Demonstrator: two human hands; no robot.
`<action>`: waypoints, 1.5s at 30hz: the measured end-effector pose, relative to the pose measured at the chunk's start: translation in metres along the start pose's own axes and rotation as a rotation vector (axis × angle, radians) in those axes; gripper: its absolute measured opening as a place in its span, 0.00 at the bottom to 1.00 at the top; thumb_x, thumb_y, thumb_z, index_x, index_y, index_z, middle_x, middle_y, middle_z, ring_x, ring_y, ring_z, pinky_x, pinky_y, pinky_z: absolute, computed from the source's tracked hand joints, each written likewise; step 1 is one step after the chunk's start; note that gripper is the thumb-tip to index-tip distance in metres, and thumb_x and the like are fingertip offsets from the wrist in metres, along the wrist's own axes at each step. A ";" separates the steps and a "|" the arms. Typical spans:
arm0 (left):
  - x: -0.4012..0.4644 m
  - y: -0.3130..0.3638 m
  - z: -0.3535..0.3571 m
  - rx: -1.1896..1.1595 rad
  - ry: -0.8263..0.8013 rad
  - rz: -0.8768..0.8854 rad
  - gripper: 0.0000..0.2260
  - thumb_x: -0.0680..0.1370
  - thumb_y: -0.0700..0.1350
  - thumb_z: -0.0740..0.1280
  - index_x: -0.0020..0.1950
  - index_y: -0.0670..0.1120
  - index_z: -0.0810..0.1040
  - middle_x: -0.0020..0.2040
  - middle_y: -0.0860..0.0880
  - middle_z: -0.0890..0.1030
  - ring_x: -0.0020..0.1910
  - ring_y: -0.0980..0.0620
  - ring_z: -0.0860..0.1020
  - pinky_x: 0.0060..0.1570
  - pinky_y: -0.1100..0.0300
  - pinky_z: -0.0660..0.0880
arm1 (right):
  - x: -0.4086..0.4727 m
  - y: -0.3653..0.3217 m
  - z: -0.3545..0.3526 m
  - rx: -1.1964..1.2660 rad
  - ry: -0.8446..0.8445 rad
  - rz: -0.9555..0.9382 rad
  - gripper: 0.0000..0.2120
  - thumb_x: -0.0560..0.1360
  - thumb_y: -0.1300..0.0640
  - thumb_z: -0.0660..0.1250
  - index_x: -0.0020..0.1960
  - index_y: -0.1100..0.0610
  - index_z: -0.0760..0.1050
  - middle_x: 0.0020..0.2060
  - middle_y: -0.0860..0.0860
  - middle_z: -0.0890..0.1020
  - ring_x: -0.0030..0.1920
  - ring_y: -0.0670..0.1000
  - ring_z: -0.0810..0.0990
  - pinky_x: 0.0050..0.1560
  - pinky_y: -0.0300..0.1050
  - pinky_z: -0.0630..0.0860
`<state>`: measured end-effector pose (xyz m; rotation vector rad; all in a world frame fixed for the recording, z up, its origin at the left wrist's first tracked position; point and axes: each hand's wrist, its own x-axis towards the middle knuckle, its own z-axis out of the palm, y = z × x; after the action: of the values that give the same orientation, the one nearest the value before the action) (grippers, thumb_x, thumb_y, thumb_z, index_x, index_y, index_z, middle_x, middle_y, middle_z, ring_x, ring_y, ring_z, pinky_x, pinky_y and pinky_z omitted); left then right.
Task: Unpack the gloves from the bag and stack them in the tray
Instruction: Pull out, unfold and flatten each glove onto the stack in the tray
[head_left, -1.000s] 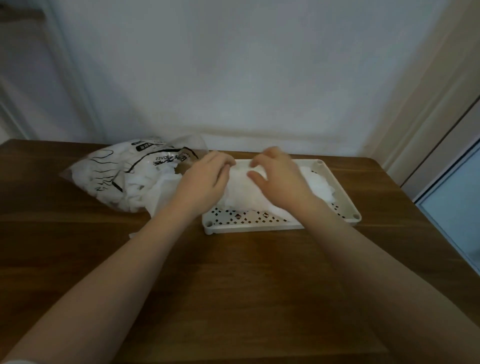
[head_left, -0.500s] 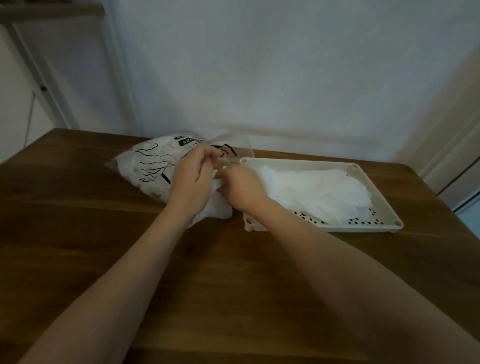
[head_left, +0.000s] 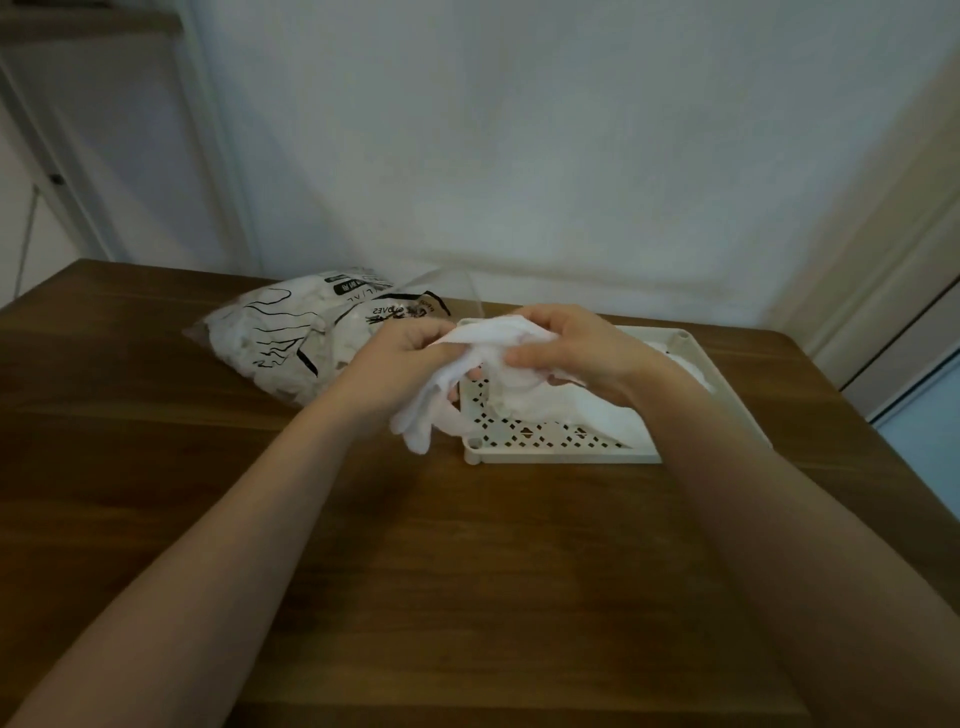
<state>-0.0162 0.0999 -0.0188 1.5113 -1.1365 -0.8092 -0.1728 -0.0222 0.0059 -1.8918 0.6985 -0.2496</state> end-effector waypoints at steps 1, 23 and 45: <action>-0.001 0.001 -0.002 0.015 -0.069 -0.047 0.08 0.78 0.46 0.63 0.45 0.47 0.81 0.36 0.46 0.82 0.33 0.50 0.76 0.33 0.60 0.74 | -0.003 0.002 -0.008 -0.025 -0.029 0.029 0.10 0.73 0.59 0.69 0.54 0.52 0.76 0.44 0.48 0.81 0.42 0.46 0.79 0.40 0.36 0.73; 0.002 0.028 0.043 -0.155 -0.260 0.119 0.35 0.69 0.42 0.72 0.70 0.57 0.58 0.59 0.49 0.77 0.52 0.48 0.81 0.50 0.54 0.79 | -0.029 0.003 -0.031 1.253 -0.225 -0.117 0.17 0.68 0.54 0.73 0.46 0.70 0.80 0.39 0.61 0.83 0.37 0.56 0.84 0.36 0.44 0.81; 0.011 0.020 0.063 -0.965 0.047 -0.106 0.11 0.75 0.33 0.54 0.51 0.41 0.74 0.45 0.44 0.82 0.43 0.49 0.81 0.44 0.57 0.79 | -0.043 0.016 -0.022 0.268 0.330 0.043 0.09 0.75 0.66 0.61 0.50 0.66 0.79 0.44 0.60 0.81 0.45 0.55 0.78 0.50 0.49 0.74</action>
<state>-0.0752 0.0679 -0.0140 0.7650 -0.4792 -1.1610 -0.2232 -0.0190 0.0069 -1.5927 0.8782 -0.6078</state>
